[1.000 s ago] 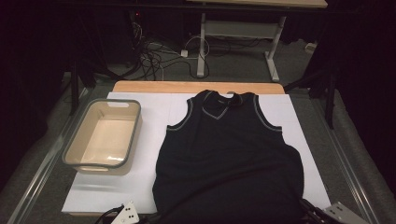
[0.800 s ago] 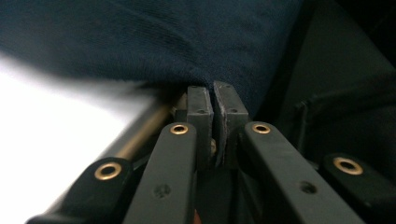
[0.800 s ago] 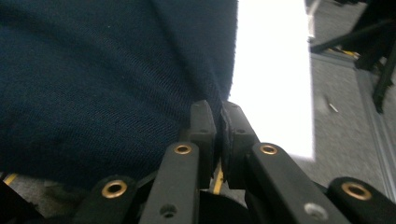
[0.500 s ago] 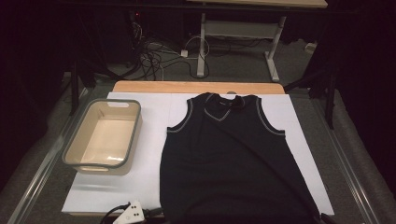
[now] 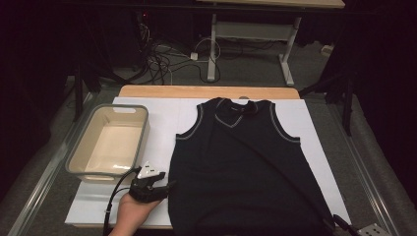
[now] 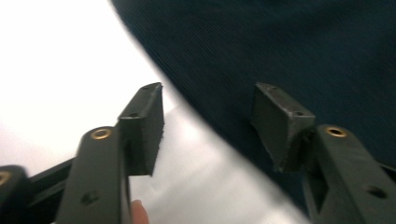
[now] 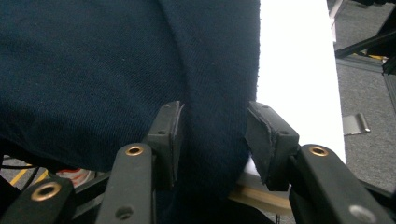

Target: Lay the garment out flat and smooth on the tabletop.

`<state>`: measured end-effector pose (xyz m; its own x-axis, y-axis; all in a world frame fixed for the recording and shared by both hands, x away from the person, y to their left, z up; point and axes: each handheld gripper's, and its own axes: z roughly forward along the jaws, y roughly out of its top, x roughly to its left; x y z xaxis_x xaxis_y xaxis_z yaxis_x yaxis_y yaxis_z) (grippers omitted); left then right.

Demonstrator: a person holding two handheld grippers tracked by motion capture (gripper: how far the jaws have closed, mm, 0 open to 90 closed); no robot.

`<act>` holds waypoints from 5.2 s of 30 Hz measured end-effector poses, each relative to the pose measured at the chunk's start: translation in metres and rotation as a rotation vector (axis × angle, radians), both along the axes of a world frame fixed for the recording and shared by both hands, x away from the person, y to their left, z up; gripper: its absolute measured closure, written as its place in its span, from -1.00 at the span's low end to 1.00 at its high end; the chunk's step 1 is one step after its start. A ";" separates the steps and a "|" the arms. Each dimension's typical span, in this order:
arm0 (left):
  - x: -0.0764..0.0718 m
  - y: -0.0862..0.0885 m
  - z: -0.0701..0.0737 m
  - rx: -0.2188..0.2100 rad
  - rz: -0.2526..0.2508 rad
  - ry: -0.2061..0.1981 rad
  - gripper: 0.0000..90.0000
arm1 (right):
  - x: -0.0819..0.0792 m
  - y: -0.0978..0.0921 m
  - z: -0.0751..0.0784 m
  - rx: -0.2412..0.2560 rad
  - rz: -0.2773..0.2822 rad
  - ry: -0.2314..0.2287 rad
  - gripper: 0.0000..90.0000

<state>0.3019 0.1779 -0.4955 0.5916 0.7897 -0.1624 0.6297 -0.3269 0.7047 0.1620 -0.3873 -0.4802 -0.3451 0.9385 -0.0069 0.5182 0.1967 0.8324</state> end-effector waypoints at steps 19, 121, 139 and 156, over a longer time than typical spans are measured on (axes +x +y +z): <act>-0.062 0.054 0.010 -0.011 0.002 -0.111 0.89 | 0.049 0.031 0.006 -0.010 0.099 -0.030 0.22; -0.084 -0.073 0.000 -0.021 -0.417 -0.088 0.93 | 0.056 0.058 0.018 0.013 0.129 -0.040 0.17; -0.066 -0.012 0.010 -0.148 -0.271 -0.188 -0.17 | 0.361 0.149 0.032 -0.049 0.046 0.077 0.46; -0.068 -0.003 0.012 -0.177 -0.243 -0.202 -0.15 | 0.416 0.165 0.026 -0.101 0.011 0.034 0.71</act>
